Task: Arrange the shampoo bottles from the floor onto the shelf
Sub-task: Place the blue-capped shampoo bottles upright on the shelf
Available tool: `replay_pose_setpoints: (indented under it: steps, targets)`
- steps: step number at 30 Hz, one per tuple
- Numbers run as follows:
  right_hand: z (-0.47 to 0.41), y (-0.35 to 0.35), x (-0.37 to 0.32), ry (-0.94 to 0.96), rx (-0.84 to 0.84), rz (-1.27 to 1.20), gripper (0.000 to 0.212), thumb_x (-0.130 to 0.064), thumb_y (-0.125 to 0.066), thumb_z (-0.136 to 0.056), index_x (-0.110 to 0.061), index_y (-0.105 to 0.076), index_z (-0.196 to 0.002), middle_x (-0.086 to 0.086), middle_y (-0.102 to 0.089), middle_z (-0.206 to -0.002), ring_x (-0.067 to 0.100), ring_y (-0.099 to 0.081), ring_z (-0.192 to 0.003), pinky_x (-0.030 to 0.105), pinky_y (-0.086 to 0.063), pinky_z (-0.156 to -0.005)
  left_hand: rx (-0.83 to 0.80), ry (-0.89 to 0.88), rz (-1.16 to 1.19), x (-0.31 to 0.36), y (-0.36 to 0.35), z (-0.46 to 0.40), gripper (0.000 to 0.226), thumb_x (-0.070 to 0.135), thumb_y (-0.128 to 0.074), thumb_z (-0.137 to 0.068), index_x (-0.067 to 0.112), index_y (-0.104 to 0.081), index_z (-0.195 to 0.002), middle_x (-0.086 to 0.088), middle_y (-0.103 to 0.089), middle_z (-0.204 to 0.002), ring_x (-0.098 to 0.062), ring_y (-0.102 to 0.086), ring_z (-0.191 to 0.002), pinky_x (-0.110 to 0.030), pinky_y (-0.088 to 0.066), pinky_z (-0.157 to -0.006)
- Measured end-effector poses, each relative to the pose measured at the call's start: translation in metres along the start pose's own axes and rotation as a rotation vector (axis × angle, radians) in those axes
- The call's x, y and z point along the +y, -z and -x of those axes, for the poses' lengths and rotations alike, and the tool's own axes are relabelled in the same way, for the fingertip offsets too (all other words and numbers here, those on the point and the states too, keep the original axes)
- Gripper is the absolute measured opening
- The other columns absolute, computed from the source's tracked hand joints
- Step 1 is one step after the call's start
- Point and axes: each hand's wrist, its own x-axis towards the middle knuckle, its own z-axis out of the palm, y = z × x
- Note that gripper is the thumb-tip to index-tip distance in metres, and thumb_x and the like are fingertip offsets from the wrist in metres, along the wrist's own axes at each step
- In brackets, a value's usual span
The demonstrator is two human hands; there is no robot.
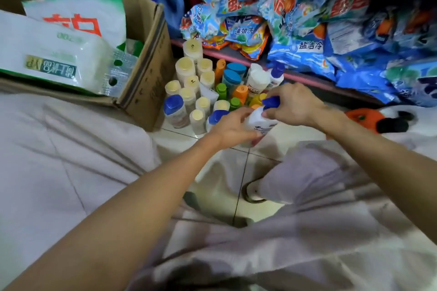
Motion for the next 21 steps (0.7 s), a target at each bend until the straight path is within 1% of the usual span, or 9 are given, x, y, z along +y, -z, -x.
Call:
replay_pose_setpoints:
  steps: [2, 4, 7, 10, 12, 15, 16, 19, 21]
  targets:
    - [0.013, 0.025, -0.010, 0.048, 0.028, -0.039, 0.027, -0.036, -0.070, -0.080, -0.016, -0.069, -0.097, 0.013, -0.065, -0.095, 0.026, -0.052, -0.082, 0.030, -0.035, -0.064, 0.049, -0.033, 0.015, 0.011, 0.004, 0.008, 0.052, 0.019, -0.078, -0.074, 0.018, -0.055, -0.120, -0.002, -0.065, -0.115, -0.016, -0.062, -0.103, -0.033, -0.052, -0.089]
    - [0.024, 0.047, -0.022, 0.080, 0.079, -0.150, 0.028, -0.038, -0.072, -0.079, -0.018, -0.070, -0.099, 0.008, -0.066, -0.093, 0.024, -0.057, -0.084, 0.033, -0.043, -0.068, 0.087, -0.067, 0.040, 0.019, 0.008, 0.016, 0.046, 0.017, -0.080, -0.072, 0.021, -0.058, -0.113, 0.001, -0.069, -0.106, -0.014, -0.064, -0.096, -0.032, -0.054, -0.083]
    - [0.036, 0.068, -0.037, 0.142, 0.169, -0.277, 0.028, -0.040, -0.074, -0.077, -0.020, -0.071, -0.096, 0.004, -0.069, -0.090, 0.020, -0.062, -0.081, 0.035, -0.047, -0.073, 0.139, -0.106, 0.119, 0.029, 0.018, 0.030, 0.040, 0.022, -0.084, -0.067, 0.033, -0.061, -0.098, 0.013, -0.071, -0.087, 0.002, -0.066, -0.079, -0.015, -0.054, -0.067]
    - [0.046, 0.076, -0.051, 0.183, 0.244, -0.345, 0.032, -0.045, -0.075, -0.075, -0.021, -0.070, -0.096, 0.003, -0.070, -0.088, 0.022, -0.064, -0.080, 0.038, -0.050, -0.074, 0.191, -0.116, 0.149, 0.040, 0.029, 0.045, 0.035, 0.030, -0.085, -0.065, 0.038, -0.060, -0.088, 0.022, -0.068, -0.080, 0.013, -0.063, -0.072, -0.005, -0.045, -0.055]
    - [0.050, 0.081, -0.059, 0.212, 0.290, -0.409, 0.034, -0.046, -0.076, -0.074, -0.021, -0.069, -0.096, 0.005, -0.071, -0.088, 0.025, -0.066, -0.080, 0.043, -0.052, -0.076, 0.221, -0.123, 0.149, 0.047, 0.038, 0.052, 0.035, 0.032, -0.085, -0.064, 0.039, -0.059, -0.088, 0.024, -0.067, -0.079, 0.016, -0.061, -0.071, -0.003, -0.043, -0.053]
    - [0.048, 0.087, -0.068, 0.220, 0.312, -0.611, 0.033, -0.045, -0.076, -0.074, -0.020, -0.069, -0.096, 0.012, -0.073, -0.091, 0.033, -0.068, -0.079, 0.050, -0.053, -0.077, 0.225, -0.148, 0.143, 0.058, 0.056, 0.057, 0.034, 0.035, -0.084, -0.065, 0.041, -0.059, -0.087, 0.024, -0.069, -0.083, 0.011, -0.064, -0.077, -0.009, -0.048, -0.061]
    - [0.045, 0.088, -0.069, 0.225, 0.306, -0.664, 0.032, -0.044, -0.075, -0.076, -0.020, -0.069, -0.096, 0.010, -0.074, -0.092, 0.028, -0.069, -0.079, 0.045, -0.054, -0.076, 0.234, -0.154, 0.142, 0.061, 0.063, 0.058, 0.034, 0.034, -0.084, -0.065, 0.042, -0.060, -0.088, 0.024, -0.070, -0.083, 0.009, -0.065, -0.079, -0.013, -0.050, -0.065]
    - [0.030, 0.088, -0.075, 0.267, 0.253, -0.744, 0.026, -0.036, -0.072, -0.082, -0.020, -0.068, -0.101, -0.002, -0.074, -0.088, 0.001, -0.068, -0.072, 0.014, -0.050, -0.064, 0.309, -0.143, 0.161, 0.065, 0.089, 0.055, 0.037, 0.029, -0.084, -0.066, 0.036, -0.063, -0.096, 0.011, -0.073, -0.096, -0.006, -0.068, -0.091, -0.031, -0.055, -0.084]
    - [0.019, 0.084, -0.079, 0.262, 0.207, -0.732, 0.031, -0.035, -0.071, -0.083, -0.016, -0.066, -0.108, -0.001, -0.072, -0.088, -0.004, -0.064, -0.066, 0.009, -0.046, -0.057, 0.363, -0.144, 0.191, 0.065, 0.109, 0.055, 0.034, 0.025, -0.084, -0.067, 0.034, -0.065, -0.094, 0.008, -0.073, -0.097, -0.007, -0.069, -0.090, -0.030, -0.054, -0.082]
